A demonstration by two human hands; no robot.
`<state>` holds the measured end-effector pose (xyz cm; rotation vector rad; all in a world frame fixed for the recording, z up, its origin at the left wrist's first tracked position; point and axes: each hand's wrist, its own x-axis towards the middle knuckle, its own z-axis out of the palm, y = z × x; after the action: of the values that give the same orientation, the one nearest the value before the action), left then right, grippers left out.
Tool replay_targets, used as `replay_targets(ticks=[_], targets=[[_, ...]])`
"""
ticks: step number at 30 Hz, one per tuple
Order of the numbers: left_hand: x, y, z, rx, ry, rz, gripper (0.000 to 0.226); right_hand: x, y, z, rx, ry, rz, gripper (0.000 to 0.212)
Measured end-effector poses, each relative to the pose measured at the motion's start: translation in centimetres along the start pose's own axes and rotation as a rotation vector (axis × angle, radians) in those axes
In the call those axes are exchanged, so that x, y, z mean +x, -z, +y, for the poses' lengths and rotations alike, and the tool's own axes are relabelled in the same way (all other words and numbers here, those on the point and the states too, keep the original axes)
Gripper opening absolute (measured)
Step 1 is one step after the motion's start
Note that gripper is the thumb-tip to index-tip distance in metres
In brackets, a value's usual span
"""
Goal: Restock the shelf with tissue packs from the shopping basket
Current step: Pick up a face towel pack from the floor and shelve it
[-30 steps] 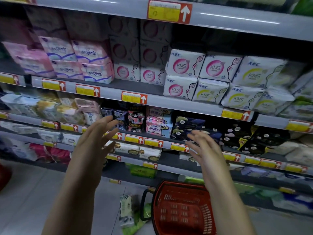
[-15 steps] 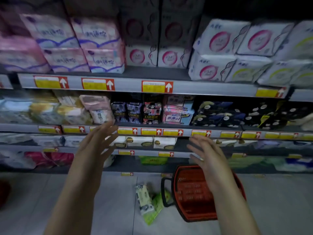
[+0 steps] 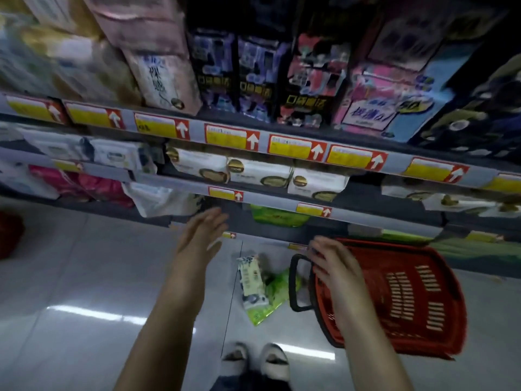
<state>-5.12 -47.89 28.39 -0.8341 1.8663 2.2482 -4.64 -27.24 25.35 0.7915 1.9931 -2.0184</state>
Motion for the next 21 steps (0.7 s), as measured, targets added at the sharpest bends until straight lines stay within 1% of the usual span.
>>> replay_targets(ticks=[2, 5, 8, 12, 14, 16, 17, 19, 21], targets=[[1.5, 0.8, -4.1, 0.032, 0.030, 0.036, 0.026, 1.9, -0.6, 4.7, -0.042, 0.003, 0.025, 0.022], [4.1, 1.2, -9.6, 0.069, 0.090, 0.069, 0.031, 4.6, -1.6, 11.0, -0.095, 0.006, 0.014, 0.017], [6.6, 1.6, -15.1, 0.055, 0.144, 0.089, 0.027, 7.2, -2.8, 16.9, -0.077, -0.023, -0.004, 0.020], [9.8, 2.2, -21.9, 0.010, 0.215, 0.139, 0.044, 10.4, -4.7, 23.3, -0.028, -0.054, -0.027, 0.022], [11.5, 2.5, -25.4, 0.002, 0.254, 0.143, 0.054, 11.8, -5.4, 26.9, -0.106, -0.027, -0.084, 0.027], [13.3, 2.9, -29.2, 0.006, 0.288, 0.126, 0.060, 13.6, -5.8, 30.9, -0.153, -0.024, -0.088, 0.034], [14.1, 3.2, -31.4, 0.014, 0.313, 0.114, 0.058, 14.6, -5.9, 33.1, -0.181, -0.033, -0.080, 0.038], [15.4, 3.6, -36.0, 0.023, 0.364, 0.112, 0.041, 16.2, -6.1, 36.8, -0.303, -0.023, -0.115, 0.039], [16.6, 4.1, -40.5, 0.022, 0.417, 0.128, 0.024, 17.6, -6.3, 40.2, -0.432, -0.020, -0.147, 0.029]])
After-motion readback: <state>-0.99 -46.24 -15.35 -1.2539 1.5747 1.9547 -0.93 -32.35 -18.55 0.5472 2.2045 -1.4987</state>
